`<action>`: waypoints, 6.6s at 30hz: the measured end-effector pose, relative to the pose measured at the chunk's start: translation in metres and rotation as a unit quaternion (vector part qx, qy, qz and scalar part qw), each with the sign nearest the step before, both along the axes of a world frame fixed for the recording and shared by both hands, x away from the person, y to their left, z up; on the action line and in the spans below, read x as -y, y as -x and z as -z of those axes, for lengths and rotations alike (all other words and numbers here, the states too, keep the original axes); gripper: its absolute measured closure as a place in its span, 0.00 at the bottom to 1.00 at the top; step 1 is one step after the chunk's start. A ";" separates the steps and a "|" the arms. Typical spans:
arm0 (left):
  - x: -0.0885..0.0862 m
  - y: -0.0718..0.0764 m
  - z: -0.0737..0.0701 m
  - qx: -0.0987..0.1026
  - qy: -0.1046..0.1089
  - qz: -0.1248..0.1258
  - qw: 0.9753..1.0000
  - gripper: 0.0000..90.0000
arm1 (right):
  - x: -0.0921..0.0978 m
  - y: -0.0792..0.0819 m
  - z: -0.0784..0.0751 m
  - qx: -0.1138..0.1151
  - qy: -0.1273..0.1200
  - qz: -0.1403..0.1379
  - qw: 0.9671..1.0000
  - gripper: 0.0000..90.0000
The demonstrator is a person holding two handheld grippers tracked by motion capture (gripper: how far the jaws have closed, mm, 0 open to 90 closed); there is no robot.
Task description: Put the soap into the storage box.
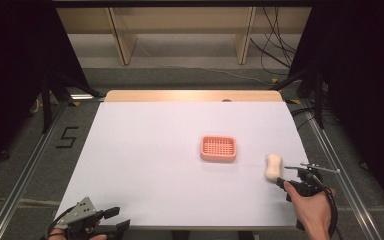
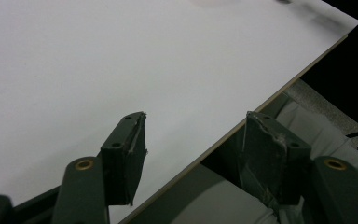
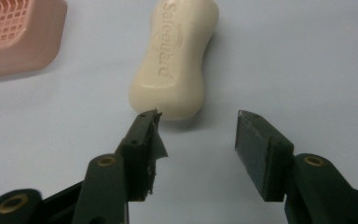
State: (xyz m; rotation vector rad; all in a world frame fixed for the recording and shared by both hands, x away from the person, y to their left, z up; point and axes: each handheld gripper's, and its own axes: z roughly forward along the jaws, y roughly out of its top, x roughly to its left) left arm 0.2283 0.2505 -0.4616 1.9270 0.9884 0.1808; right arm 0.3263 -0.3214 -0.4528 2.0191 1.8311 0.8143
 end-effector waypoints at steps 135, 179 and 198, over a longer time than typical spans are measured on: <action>0.003 0.001 0.003 -0.011 0.007 -0.007 1.000 0.42 | -0.027 -0.094 -0.031 -0.103 0.202 -0.523 0.822 0.56; 0.000 0.006 0.003 -0.008 0.010 -0.013 1.000 0.43 | -0.074 -0.128 -0.056 -0.098 0.233 -0.583 0.772 0.56; 0.000 0.006 0.003 -0.007 0.010 -0.013 1.000 0.43 | -0.088 -0.137 -0.063 -0.087 0.254 -0.594 0.758 0.56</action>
